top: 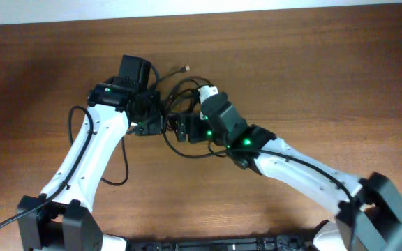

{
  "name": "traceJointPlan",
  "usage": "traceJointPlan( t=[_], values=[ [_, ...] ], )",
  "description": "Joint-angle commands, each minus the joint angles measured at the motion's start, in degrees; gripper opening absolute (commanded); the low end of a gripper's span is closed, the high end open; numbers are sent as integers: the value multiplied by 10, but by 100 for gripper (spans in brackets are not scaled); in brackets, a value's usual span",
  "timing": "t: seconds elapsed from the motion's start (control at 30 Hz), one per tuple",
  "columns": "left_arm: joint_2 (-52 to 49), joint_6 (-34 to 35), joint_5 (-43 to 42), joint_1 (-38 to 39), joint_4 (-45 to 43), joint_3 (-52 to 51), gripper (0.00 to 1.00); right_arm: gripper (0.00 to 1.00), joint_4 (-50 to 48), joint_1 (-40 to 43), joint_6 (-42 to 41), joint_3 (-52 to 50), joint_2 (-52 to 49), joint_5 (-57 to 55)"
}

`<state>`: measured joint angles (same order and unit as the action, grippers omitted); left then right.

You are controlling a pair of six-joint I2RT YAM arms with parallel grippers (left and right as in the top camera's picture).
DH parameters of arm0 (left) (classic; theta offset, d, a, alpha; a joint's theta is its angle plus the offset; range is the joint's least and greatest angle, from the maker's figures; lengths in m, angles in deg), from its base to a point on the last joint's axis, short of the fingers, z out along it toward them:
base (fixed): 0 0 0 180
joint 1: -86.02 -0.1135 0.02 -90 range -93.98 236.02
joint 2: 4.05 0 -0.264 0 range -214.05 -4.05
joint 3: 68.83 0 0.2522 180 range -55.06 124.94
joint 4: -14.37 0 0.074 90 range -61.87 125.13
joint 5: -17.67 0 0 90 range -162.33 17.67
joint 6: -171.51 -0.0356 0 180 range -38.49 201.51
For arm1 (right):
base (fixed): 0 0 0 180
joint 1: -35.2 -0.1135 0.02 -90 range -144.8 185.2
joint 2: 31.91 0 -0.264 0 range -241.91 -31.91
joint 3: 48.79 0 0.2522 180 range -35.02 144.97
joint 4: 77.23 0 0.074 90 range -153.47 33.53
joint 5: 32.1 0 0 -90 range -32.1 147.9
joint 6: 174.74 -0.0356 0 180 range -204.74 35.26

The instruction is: Untangle cables

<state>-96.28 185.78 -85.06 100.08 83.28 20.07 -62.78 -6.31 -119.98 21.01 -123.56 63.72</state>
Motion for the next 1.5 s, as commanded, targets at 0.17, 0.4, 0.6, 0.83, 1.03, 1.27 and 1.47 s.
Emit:
traceJointPlan(
  t=[0.17,0.4,0.6,0.83,1.03,1.27,1.47],
  values=[
    [12,-78,-40,-7,-5,10,0,4,17,52,-8,4,-32,-73],
    [12,-484,-84,-118,-28,10,0,4,271,347,52,4,51,-35],
    [12,-770,-80,-121,-31,10,32,87,289,466,87,4,51,-26],
    [12,-770,-52,-49,-33,10,98,89,304,432,197,4,51,198],
    [11,-461,87,45,-3,-56,99,89,293,419,198,4,51,188],
    [11,-314,40,47,-7,-111,99,98,295,419,198,4,50,188],
    [11,-251,23,50,-13,-115,99,98,291,419,198,4,50,188]
  ],
)
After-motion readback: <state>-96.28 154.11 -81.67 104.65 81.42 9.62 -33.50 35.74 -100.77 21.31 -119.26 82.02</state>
